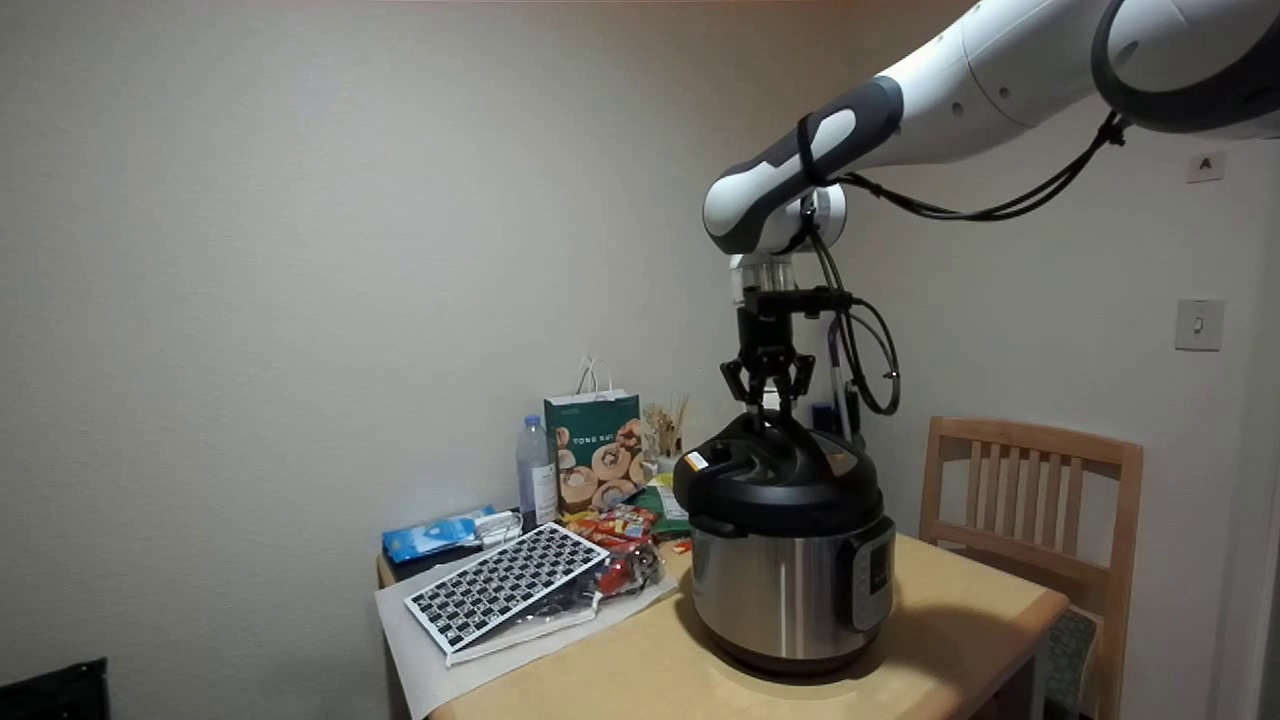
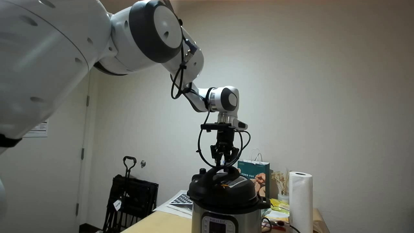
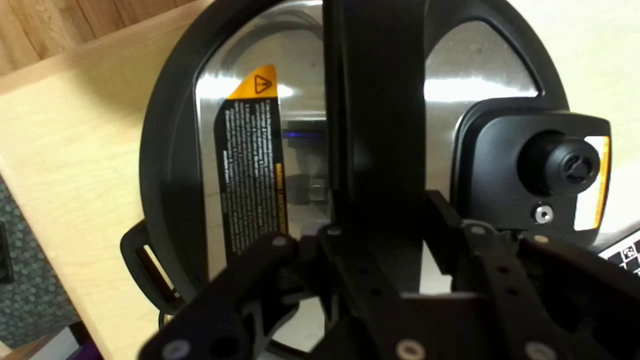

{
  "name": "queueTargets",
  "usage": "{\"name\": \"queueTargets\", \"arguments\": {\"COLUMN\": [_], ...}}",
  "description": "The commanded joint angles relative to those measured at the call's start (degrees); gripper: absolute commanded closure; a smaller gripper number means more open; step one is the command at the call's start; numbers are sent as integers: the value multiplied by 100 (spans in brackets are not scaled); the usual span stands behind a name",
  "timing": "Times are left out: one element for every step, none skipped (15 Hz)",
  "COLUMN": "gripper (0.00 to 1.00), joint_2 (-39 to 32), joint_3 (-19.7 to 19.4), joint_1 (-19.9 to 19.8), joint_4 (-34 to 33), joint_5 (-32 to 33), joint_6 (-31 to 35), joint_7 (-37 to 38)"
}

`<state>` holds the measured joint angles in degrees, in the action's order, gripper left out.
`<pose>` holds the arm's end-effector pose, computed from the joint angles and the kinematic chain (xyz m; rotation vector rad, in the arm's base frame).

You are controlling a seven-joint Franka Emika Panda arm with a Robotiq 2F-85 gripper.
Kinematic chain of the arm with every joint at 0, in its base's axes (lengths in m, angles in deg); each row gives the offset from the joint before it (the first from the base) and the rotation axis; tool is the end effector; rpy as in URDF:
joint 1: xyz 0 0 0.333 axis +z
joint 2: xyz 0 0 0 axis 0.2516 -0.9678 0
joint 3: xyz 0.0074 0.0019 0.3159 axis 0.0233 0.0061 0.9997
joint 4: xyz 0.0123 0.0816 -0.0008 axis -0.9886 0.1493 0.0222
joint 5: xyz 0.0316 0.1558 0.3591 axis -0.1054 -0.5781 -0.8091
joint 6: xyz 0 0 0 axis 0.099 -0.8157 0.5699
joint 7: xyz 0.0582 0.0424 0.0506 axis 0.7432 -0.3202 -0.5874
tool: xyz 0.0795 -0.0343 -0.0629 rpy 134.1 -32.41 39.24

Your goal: Take the lid off of the rice cooker

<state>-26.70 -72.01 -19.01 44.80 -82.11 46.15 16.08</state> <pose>0.6777 -0.0975 0.4138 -3.0523 0.6070 0.2088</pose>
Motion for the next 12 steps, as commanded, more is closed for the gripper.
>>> {"name": "queueTargets", "arguments": {"gripper": [33,28,21,66,62,63,70,76,83,89,89,89], "joint_2": [71,64,62,54,37,31,19,14,19,11,10,14], "joint_3": [55,58,69,87,91,92,95,88,87,85,91,97], "joint_1": [-52,-50,-50,-64,-65,-62,-67,-80,-100,-115,-119,-126], "joint_4": [50,48,48,41,27,29,13,8,10,4,3,6], "joint_5": [-101,-104,-110,-140,-145,-133,-141,-145,-155,-157,-178,-193], "joint_6": [-49,-43,-37,-45,-60,-59,-76,-93,-104,-111,-111,-116], "joint_7": [-124,-120,-147,-186,-184,-198,-199,-204,-234,-242,-242,-262]}}
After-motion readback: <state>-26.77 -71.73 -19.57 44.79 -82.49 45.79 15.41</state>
